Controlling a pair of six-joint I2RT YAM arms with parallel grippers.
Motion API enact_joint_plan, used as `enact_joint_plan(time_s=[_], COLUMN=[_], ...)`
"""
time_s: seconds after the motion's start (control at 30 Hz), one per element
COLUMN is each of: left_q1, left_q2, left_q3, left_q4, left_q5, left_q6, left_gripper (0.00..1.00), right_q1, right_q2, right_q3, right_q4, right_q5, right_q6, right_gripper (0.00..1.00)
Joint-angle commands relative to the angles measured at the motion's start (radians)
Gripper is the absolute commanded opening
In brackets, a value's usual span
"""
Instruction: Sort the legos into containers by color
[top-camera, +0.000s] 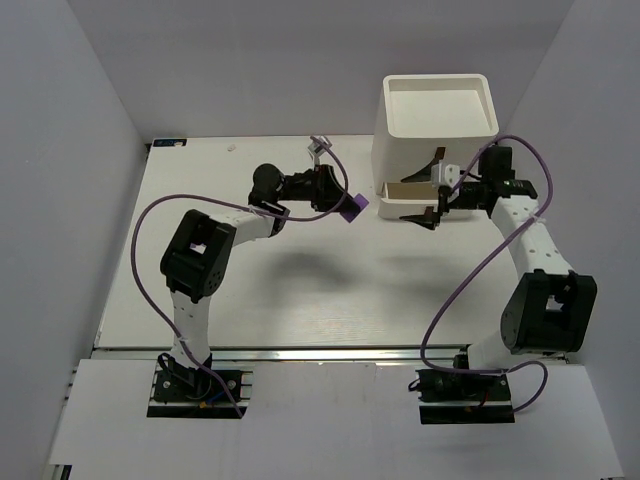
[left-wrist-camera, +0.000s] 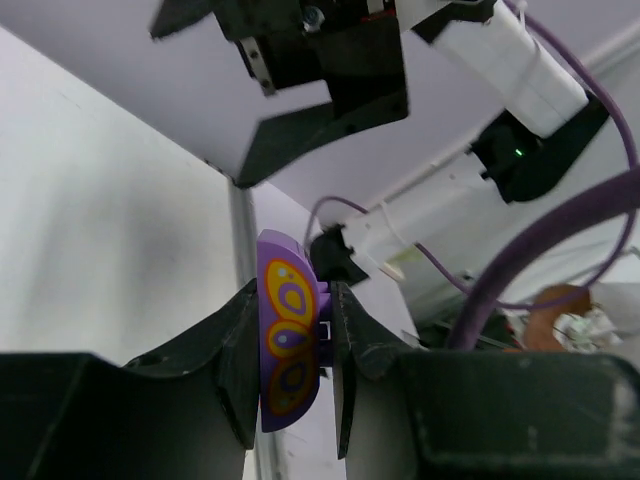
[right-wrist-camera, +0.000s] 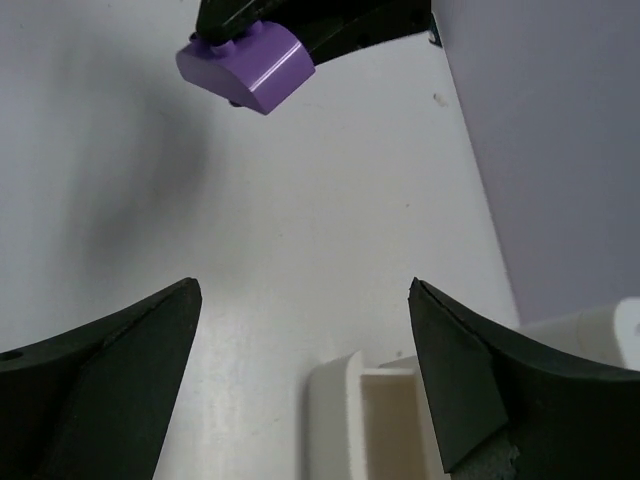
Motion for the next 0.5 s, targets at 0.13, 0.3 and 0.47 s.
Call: enact_joint_plan(time_s=[0.13, 0.3, 0.47], left_q1=[-0.024, -0.033, -0.042], left_q2=[-0.054, -0.035, -0.011], left_q3=[-0.061, -0.050, -0.018], left_q4=[0.158, 0.138, 0.114], left_q5=[0.149, 0.177, 0.191], left_q6=[-0.165, -0.165, -0.154], left_gripper=[0.12, 0.12, 0.12], right_q1=[0.097, 0.162, 0.234], right_q2=[0.079, 0.114, 0.080], right_q3=[0.185, 0.254, 0.239], right_q4=[-0.553, -0.738, -0.780], right_q5=[0.065, 0.074, 0.082], right_q6=[-0.951, -1.090, -1.068], right_gripper=[0.89, 0.89, 0.88])
